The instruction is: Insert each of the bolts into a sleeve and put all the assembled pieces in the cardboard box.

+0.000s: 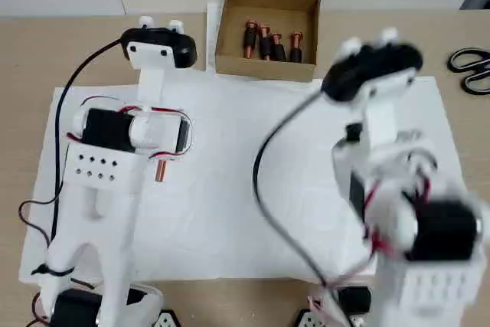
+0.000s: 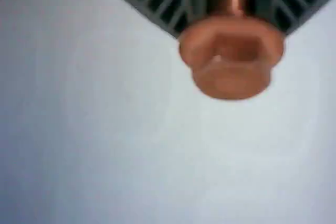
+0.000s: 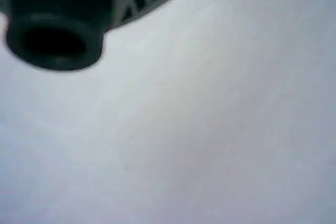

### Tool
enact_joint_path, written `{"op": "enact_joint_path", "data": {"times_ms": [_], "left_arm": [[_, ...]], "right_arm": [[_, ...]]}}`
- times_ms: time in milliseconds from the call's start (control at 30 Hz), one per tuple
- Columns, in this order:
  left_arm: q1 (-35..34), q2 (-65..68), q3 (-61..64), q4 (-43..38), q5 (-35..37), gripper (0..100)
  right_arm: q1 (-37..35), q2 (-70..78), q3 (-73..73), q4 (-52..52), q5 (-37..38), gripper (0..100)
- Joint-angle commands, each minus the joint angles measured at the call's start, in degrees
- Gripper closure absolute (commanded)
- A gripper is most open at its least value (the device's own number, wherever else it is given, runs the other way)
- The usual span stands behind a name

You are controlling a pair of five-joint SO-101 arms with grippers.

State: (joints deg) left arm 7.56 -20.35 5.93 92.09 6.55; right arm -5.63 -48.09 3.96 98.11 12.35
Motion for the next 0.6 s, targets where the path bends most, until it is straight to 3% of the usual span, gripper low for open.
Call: {"op": "enact_joint_path", "data": {"times_ms": [0,167,333,433,567], "left_arm": [[-0.1,-5.0,-0.3,1.6,-0.6,99],[0.4,-12.3,4.5,-4.5,-0.6,99],[0.4,-20.4,15.7,-19.7,-0.3,99],[0.4,-24.8,22.2,-27.4,3.7,99],[0.4,-29.2,28.4,-37.3,7.4,99]], "right_arm": [[-0.9,-11.5,6.3,-0.3,0.4,99.5],[-1.0,-24.1,17.1,-6.1,0.6,99.5],[-1.1,-31.5,30.6,-14.4,0.2,99.5],[-1.2,-34.9,38.6,-19.3,-0.3,99.5],[-1.2,-41.0,46.4,-24.5,-9.9,99.5]]}}
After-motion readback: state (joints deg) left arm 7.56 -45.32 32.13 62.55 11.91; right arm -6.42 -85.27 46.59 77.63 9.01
